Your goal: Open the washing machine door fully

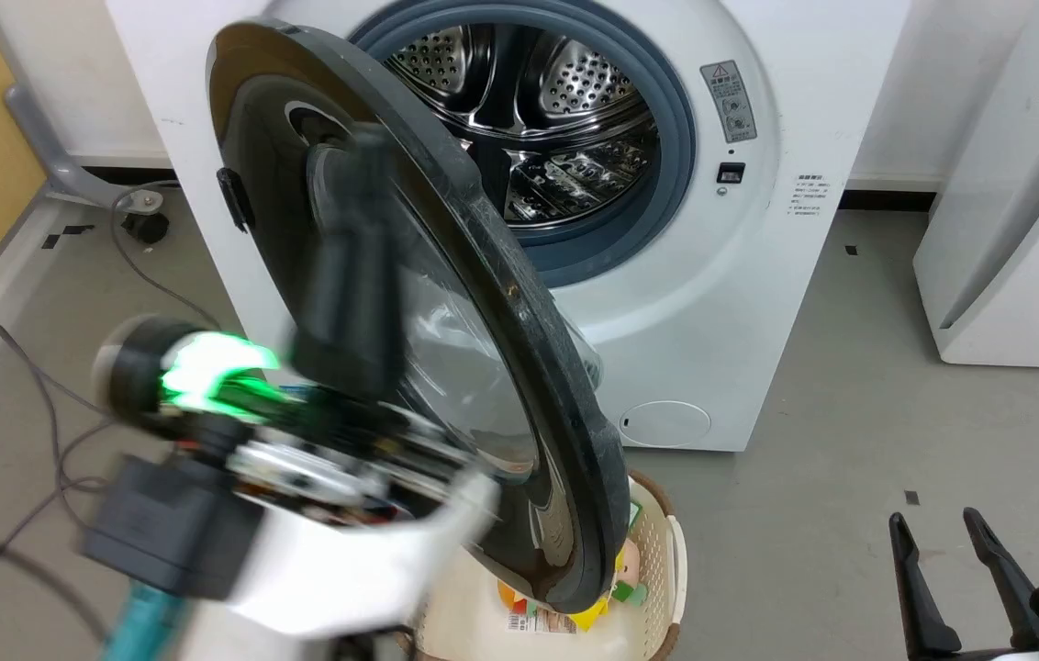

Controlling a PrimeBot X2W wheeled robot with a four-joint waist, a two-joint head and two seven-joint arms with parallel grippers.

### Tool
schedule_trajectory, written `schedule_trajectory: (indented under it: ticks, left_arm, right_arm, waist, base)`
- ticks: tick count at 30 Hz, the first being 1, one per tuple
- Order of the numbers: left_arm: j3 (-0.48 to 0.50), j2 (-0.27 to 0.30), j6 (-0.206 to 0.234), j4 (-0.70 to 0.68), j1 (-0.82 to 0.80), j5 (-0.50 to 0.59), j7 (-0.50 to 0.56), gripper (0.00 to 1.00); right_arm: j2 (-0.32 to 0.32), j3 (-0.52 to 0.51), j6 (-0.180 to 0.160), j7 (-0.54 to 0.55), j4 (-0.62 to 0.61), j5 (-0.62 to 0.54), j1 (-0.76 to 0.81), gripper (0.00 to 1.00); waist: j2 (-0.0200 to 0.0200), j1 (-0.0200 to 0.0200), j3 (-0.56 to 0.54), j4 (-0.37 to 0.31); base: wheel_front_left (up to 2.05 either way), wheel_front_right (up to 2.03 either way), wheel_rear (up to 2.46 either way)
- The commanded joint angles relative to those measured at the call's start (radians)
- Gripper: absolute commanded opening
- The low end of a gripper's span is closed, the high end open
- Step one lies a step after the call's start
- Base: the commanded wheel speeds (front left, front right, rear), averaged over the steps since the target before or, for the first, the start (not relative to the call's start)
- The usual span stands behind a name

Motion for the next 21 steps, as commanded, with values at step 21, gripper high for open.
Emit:
schedule_trajectory:
  ticks: [21]
  left_arm:
    - [-0.615,0.001,-0.028,0.354,0.082,-0.206,0.258,0.0]
  right_arm:
    - [0.004,0.006,0.001,0.003,0.02,-0.003,-0.024,1.0]
  waist:
    - [0.0,0.0,0.002,-0.01]
  base:
    - [0.0,0.0,0.0]
